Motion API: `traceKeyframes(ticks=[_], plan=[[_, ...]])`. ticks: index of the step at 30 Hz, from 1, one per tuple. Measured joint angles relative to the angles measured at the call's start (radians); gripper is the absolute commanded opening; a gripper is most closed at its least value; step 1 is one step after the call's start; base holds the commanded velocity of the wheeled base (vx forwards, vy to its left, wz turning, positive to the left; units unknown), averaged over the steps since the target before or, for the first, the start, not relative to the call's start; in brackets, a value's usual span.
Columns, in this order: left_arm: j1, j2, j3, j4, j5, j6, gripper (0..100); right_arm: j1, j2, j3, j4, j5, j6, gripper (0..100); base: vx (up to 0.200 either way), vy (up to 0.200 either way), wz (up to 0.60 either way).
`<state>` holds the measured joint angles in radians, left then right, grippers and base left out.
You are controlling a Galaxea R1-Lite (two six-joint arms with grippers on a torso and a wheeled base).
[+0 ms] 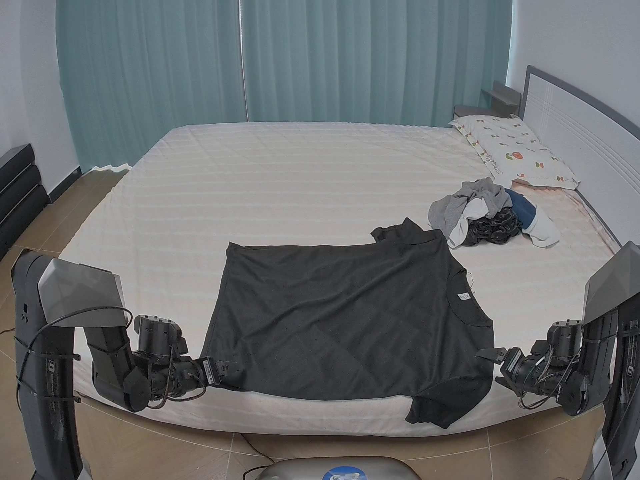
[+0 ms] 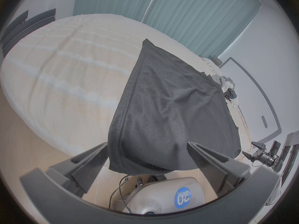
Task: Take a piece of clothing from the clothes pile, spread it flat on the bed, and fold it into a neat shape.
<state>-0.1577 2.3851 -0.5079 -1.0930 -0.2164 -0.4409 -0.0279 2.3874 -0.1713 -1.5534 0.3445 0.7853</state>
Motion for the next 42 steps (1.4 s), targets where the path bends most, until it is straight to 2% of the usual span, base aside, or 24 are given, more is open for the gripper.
traceKeyframes(ticks=[1,18,25,30,37,38,42], plan=[[0.0,-0.001,0.003,0.0,0.001,0.001,0,0.0,0.0,0.0,0.0,0.0,0.0,100,0.0,0.0,0.0],[0.013,-0.021,0.09,-0.01,0.016,-0.015,0,0.0,-0.001,0.003,0.0,0.001,-0.001,100,0.0,0.0,0.0],[0.014,-0.038,0.101,-0.029,0.014,-0.072,0,-0.009,-0.002,0.011,0.0,0.002,-0.039,100,0.0,0.0,0.0],[0.015,-0.042,0.1,-0.042,0.004,-0.147,0,-0.016,0.009,0.003,0.001,0.002,-0.083,100,0.0,0.0,0.0],[0.016,-0.046,0.097,-0.045,-0.001,-0.163,0,-0.009,0.036,-0.064,0.001,-0.008,-0.102,100,0.0,0.0,0.0],[0.016,-0.046,0.097,-0.045,-0.002,-0.163,0,-0.005,0.04,-0.073,0.0,-0.014,-0.102,0,0.0,0.0,0.0],[0.016,-0.046,0.098,-0.045,-0.001,-0.163,0,0.012,0.067,-0.113,0.001,-0.06,-0.125,0,0.0,0.0,0.0]])
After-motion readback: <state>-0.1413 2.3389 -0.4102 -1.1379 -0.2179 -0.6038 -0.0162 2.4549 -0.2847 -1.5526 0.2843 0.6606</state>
